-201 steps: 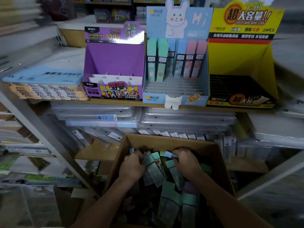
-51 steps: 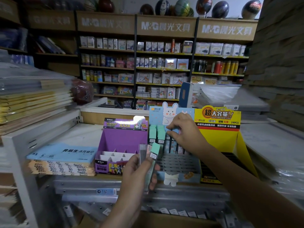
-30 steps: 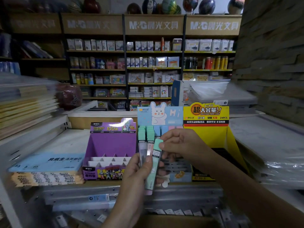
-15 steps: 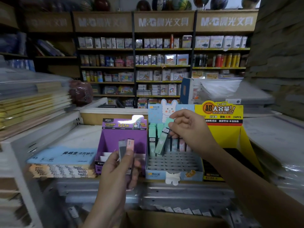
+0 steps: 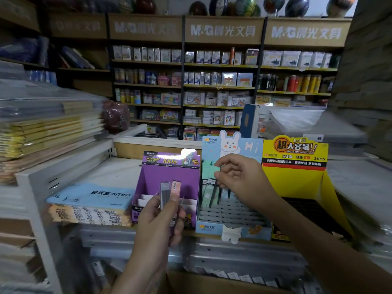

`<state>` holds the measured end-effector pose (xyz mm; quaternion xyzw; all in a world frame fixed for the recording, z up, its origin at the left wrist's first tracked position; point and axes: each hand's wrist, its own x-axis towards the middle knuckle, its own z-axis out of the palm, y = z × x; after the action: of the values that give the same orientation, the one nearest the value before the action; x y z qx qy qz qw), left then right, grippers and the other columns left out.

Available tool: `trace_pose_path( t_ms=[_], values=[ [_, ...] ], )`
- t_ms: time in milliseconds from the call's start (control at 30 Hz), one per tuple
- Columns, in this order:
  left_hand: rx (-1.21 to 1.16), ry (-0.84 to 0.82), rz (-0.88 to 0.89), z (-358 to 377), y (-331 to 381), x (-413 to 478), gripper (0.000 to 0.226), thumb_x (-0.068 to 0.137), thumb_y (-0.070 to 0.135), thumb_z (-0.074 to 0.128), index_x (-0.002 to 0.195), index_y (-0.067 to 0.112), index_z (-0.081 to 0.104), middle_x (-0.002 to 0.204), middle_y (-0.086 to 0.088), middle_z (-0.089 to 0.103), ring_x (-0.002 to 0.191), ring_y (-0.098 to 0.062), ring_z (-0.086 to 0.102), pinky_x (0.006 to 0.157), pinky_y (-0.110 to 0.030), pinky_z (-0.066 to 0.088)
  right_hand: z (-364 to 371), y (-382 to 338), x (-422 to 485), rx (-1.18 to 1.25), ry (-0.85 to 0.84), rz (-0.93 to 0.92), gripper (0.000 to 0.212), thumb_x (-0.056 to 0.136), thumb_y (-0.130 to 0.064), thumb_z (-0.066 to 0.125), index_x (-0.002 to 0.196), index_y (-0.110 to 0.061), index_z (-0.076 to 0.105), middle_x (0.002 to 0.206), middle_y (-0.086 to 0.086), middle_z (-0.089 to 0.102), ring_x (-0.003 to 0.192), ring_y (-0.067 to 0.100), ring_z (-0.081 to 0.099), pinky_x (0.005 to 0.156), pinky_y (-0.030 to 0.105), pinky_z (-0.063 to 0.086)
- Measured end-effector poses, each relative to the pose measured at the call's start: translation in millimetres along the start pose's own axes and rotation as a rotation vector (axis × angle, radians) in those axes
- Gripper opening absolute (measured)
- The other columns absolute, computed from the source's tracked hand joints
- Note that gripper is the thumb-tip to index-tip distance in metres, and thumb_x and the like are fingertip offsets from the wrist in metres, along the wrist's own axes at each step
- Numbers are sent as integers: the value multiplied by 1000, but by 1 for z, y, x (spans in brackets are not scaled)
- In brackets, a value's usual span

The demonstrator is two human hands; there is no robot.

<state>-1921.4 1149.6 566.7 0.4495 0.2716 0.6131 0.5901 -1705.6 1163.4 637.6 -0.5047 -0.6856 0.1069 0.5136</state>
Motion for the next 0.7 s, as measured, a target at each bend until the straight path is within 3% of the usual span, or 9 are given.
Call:
trace_pose_path(
  t_ms=[100, 200, 300, 467, 600, 700],
  values=[
    [-1, -1, -7, 0, -1, 1, 28, 90, 6, 62, 67, 22, 61, 70, -12, 60, 42, -11, 37, 37, -17, 25, 7, -1, 1, -81, -8, -21, 12, 87, -13, 74, 93, -23, 70, 70, -1, 72, 62, 11, 71, 67, 34, 62],
    [-32, -2, -30, 0, 3, 1, 26, 82, 7, 60, 62, 23, 62, 69, -14, 61, 42, -13, 38, 38, -18, 26, 15, 0, 1, -131, -15, -48, 14, 88, -16, 73, 99, -24, 74, 70, -8, 73, 59, 9, 71, 67, 39, 62],
    [-44, -16, -29, -1, 4, 2, 15, 80, 8, 61, 71, 18, 66, 70, -15, 62, 42, -13, 40, 37, -19, 27, 19, 2, 0, -178, -1, -60, 17, 88, -18, 72, 105, -17, 75, 69, -13, 73, 56, 8, 71, 67, 41, 63],
    [-25, -38, -20, -3, 2, 2, 24, 95, 0, 53, 85, 14, 71, 78, -18, 68, 47, -14, 46, 38, -21, 32, 22, 4, -1, -210, 3, -108, 20, 89, -20, 71, 108, -14, 75, 67, -17, 71, 55, 5, 69, 65, 38, 63],
    [-3, -82, 10, -2, 3, 0, 22, 98, 7, 56, 87, 17, 73, 87, -21, 71, 48, -17, 48, 39, -25, 36, 20, 4, -3, -195, -7, -93, 21, 90, -19, 71, 111, -13, 75, 69, -10, 74, 55, 8, 70, 65, 41, 63],
    [-12, -120, 14, 1, 6, -2, 9, 92, 21, 66, 91, 17, 74, 96, -23, 75, 53, -19, 59, 42, -26, 43, 16, -1, -7, -234, -9, -65, 36, 91, -22, 73, 126, -20, 68, 66, -14, 72, 56, 4, 69, 68, 35, 62]
  ],
)
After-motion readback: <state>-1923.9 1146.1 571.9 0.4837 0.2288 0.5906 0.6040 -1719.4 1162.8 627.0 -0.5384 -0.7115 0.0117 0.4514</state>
